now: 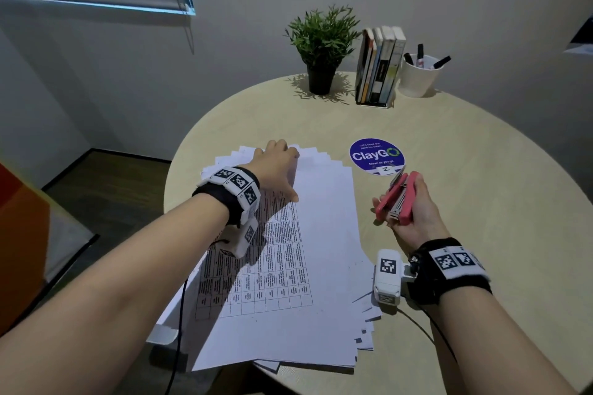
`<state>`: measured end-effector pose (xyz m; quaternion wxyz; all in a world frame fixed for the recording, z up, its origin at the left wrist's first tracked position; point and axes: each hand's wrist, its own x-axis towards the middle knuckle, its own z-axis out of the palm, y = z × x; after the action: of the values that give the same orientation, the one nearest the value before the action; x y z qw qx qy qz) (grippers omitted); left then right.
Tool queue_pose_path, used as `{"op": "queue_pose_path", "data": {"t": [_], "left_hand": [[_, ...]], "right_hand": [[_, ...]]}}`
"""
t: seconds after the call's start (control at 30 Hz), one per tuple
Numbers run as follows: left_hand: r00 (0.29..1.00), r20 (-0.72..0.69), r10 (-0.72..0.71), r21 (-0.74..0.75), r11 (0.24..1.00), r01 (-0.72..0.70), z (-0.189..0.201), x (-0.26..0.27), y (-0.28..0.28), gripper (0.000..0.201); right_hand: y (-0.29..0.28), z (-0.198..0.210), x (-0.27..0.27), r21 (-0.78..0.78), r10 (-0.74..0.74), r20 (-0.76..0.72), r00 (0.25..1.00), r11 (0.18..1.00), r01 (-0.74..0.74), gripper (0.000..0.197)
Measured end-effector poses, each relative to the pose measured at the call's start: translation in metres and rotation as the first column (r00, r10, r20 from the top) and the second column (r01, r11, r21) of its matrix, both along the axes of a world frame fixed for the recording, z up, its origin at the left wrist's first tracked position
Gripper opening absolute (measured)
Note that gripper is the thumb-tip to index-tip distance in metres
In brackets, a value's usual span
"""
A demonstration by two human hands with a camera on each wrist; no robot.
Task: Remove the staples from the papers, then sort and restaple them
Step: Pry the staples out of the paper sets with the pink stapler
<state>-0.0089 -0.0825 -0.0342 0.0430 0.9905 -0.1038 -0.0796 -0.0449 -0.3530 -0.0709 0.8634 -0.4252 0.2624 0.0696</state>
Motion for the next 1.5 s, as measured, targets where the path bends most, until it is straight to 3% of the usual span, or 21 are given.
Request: {"op": "queue_pose_path", "data": {"t": [0.1, 0.27, 0.3, 0.4, 0.5, 0.57, 0.6, 0.67, 0.73, 0.83, 0.93, 1.0, 1.1, 1.17, 1.23, 1.3, 1.43, 1.5], "left_hand": [[0.996, 0.089, 0.010, -0.101, 0.995, -0.001, 0.001, 0.003, 0.003, 0.067], [0.996, 0.085, 0.032, -0.247, 0.969, -0.010, 0.002, 0.003, 0.008, 0.008], [0.995, 0.090, 0.035, -0.262, 0.965, -0.010, 0.002, 0.002, 0.009, 0.004], [0.996, 0.083, 0.028, -0.348, 0.938, 0.003, 0.006, 0.001, 0.007, 0.009], [0.998, -0.058, 0.009, -0.591, 0.805, -0.042, 0.019, -0.004, 0.002, 0.015], [0.985, -0.169, -0.028, -0.648, 0.756, -0.089, 0.025, -0.008, -0.001, 0.012], [0.974, -0.223, -0.047, -0.647, 0.754, -0.112, 0.027, -0.009, -0.002, 0.009], [0.948, -0.311, -0.071, -0.619, 0.772, -0.145, 0.027, -0.014, -0.006, 0.021], [0.944, -0.323, -0.069, -0.596, 0.790, -0.146, 0.020, -0.020, -0.011, 0.025], [0.956, -0.291, 0.021, -0.568, 0.801, -0.191, 0.003, -0.028, -0.016, 0.019], [0.968, -0.218, 0.123, -0.529, 0.819, -0.223, -0.006, -0.032, -0.015, 0.027], [0.990, -0.087, 0.112, -0.362, 0.922, -0.136, -0.006, -0.036, -0.014, 0.047], [0.997, 0.072, 0.026, -0.098, 0.995, -0.019, -0.004, -0.047, -0.013, 0.066], [1.000, -0.020, -0.016, -0.091, 0.996, 0.014, -0.006, -0.055, -0.009, 0.062], [0.991, -0.114, -0.067, -0.083, 0.995, 0.058, -0.011, -0.064, -0.005, 0.052], [0.983, -0.141, -0.119, -0.043, 0.993, 0.114, -0.014, -0.072, -0.001, 0.047], [0.972, -0.158, -0.177, 0.119, 0.973, 0.196, -0.018, -0.078, 0.001, 0.073], [0.971, -0.163, -0.177, 0.103, 0.975, 0.195, -0.018, -0.079, -0.001, 0.070]], "right_hand": [[-0.004, -0.004, 0.004, 0.036, -0.001, -0.016, 1.000, 0.999, 0.002, 0.060], [-0.008, -0.012, 0.009, 0.056, -0.012, -0.034, 0.999, 0.998, 0.014, 0.066], [-0.009, -0.013, 0.010, 0.058, -0.013, -0.036, 0.999, 0.998, 0.016, 0.066], [-0.010, -0.015, 0.013, 0.066, -0.008, -0.027, 1.000, 0.998, 0.010, 0.061], [-0.010, -0.015, 0.015, 0.071, 0.002, -0.018, 1.000, 0.997, -0.001, 0.054], [-0.009, -0.014, 0.015, 0.060, -0.005, -0.023, 1.000, 0.998, 0.007, 0.052], [-0.009, -0.014, 0.015, 0.049, -0.008, -0.028, 1.000, 0.999, 0.009, 0.053], [-0.007, -0.011, 0.013, 0.018, -0.014, -0.043, 0.999, 1.000, 0.015, 0.053], [-0.003, -0.003, 0.010, -0.033, -0.003, -0.045, 0.999, 0.999, 0.001, 0.046], [0.009, 0.015, 0.003, -0.278, 0.074, -0.052, 0.996, 0.957, -0.086, 0.027], [0.028, 0.035, -0.003, -0.556, 0.196, 0.001, 0.981, 0.815, -0.162, 0.015], [0.044, 0.044, -0.006, -0.733, 0.325, 0.036, 0.945, 0.651, -0.196, 0.015], [0.070, 0.054, -0.016, -0.941, 0.545, -0.073, 0.835, 0.240, -0.240, 0.026], [0.085, 0.055, -0.024, -0.972, 0.607, -0.214, 0.765, -0.052, -0.230, 0.029], [0.096, 0.054, -0.031, -0.945, 0.596, -0.325, 0.734, -0.241, -0.223, 0.028], [0.102, 0.052, -0.035, -0.912, 0.576, -0.396, 0.715, -0.338, -0.232, 0.021], [0.108, 0.049, -0.036, -0.877, 0.557, -0.456, 0.694, -0.416, -0.241, 0.022], [0.109, 0.049, -0.036, -0.863, 0.549, -0.470, 0.692, -0.452, -0.228, 0.030]]}}
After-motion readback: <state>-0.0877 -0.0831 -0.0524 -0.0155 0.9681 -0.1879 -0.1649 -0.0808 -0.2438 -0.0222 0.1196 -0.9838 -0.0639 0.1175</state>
